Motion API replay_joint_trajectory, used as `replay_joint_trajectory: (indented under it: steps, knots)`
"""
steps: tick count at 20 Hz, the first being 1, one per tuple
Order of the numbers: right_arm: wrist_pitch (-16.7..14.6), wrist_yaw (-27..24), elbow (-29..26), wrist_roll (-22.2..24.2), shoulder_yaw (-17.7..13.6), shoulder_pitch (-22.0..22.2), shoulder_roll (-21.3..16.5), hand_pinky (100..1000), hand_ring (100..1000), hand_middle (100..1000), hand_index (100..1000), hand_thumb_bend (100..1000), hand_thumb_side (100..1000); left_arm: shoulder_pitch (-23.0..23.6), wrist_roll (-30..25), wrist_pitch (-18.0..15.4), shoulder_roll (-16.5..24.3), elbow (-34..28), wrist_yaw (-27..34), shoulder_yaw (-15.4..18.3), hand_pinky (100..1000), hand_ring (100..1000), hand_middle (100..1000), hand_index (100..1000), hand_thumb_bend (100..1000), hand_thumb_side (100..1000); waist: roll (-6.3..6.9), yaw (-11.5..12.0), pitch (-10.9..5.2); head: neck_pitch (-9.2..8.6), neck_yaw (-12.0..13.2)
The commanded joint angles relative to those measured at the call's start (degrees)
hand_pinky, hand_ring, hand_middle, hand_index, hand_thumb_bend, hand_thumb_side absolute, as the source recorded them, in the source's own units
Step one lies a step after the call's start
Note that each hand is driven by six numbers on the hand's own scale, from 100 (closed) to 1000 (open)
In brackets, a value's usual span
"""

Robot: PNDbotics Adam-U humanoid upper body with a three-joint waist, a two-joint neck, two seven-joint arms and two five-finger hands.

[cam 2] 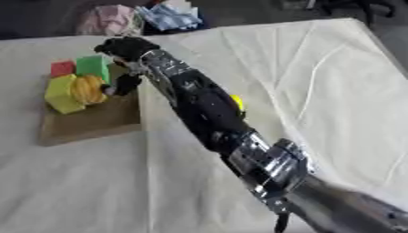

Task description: Pick up objects on the table and place them in the box.

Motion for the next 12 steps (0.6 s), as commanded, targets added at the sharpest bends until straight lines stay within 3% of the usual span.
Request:
replay_joint_trajectory:
  steps: [1, 6, 12]
  knots:
    - [-1.09, -4.31, -4.96, 3.90, 0.96, -1.62, -3.55, 788, 822, 862, 977, 282, 490, -0.29, 0.37, -0.10, 0.64, -0.79, -0.14, 0.55, 708, 701, 695, 778, 330, 508, -0.14, -0.28, -1.28, -0.29, 0.31]
    - [-1.25, -10.74, -12.89, 7.88, 3.07, -0.26, -8.05, 783, 809, 842, 967, 268, 458, -0.02, 0.61, -0.13, 0.87, -0.76, -0.31, 0.85, 709, 701, 695, 777, 329, 508, -0.48, -1.28, -1.59, 0.09, 0.84]
    - [-0.77, -18.75, -23.26, 12.09, 5.63, 4.35, -14.63, 780, 803, 828, 955, 254, 459, 0.43, 1.03, -0.11, 1.28, -0.66, -0.48, 1.27, 709, 701, 695, 777, 330, 508, -1.00, -2.56, -2.12, 0.50, 1.74]
